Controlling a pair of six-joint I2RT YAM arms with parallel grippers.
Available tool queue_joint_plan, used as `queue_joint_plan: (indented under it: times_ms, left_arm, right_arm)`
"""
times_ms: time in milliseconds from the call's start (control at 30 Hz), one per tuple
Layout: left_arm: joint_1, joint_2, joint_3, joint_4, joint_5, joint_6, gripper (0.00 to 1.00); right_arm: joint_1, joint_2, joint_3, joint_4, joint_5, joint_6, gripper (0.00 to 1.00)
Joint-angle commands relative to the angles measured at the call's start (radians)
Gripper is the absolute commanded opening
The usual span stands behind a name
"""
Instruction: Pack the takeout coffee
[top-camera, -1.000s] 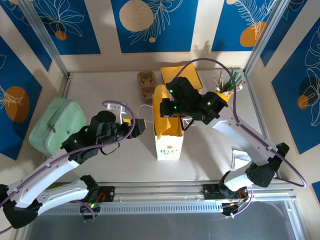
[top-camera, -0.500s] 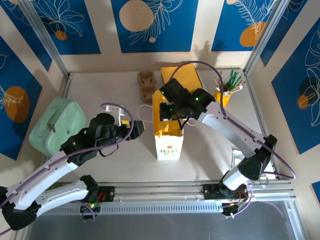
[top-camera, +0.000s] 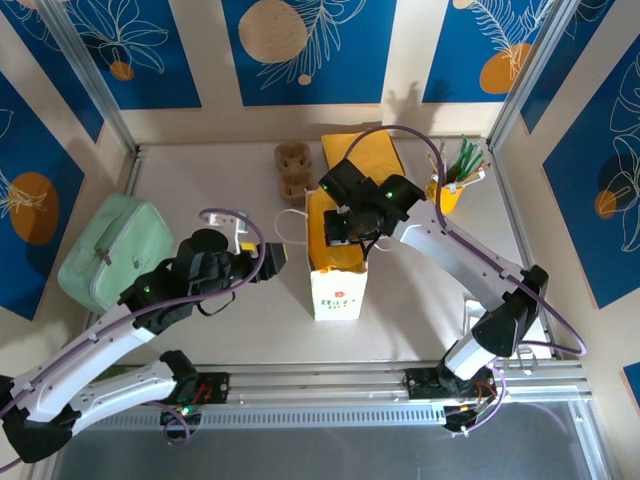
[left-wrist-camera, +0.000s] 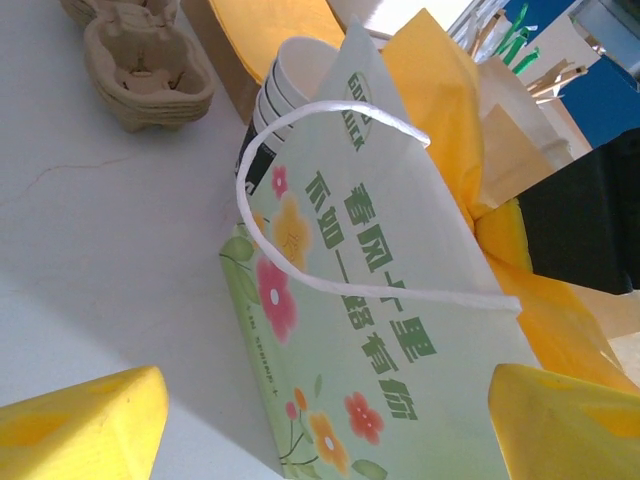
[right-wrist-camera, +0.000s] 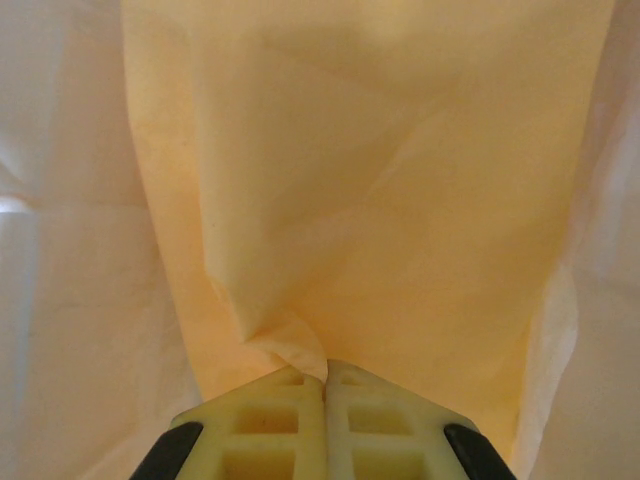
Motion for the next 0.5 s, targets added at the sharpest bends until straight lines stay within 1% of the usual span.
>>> queue_joint_plan:
  times_ms: [0, 100, 267, 467]
  left_arm:
    - [0.003, -0.018, -0.008, -0.012, -0.019, -0.010, 0.84]
    - [0.003, -0.018, -0.008, -0.011, -0.018, -0.010, 0.84]
    - [0.003, -0.017, -0.008, -0.013, -0.025, -0.008, 0.84]
    - [0.003, -0.007, -0.011, -0.013, -0.037, -0.008, 0.84]
  right_arm:
    - [0.006, 0.018, 0.001, -0.048, 0.030, -0.007, 0.03]
    - [0.006, 0.017, 0.007, -0.050, 0.024, -0.008, 0.08]
    - [0.004, 0.014, 0.065, -0.069, 0.030, -0.005, 0.21]
    - [0.003, 0.008, 0.123, -0.056, 0.009, -0.011, 0.26]
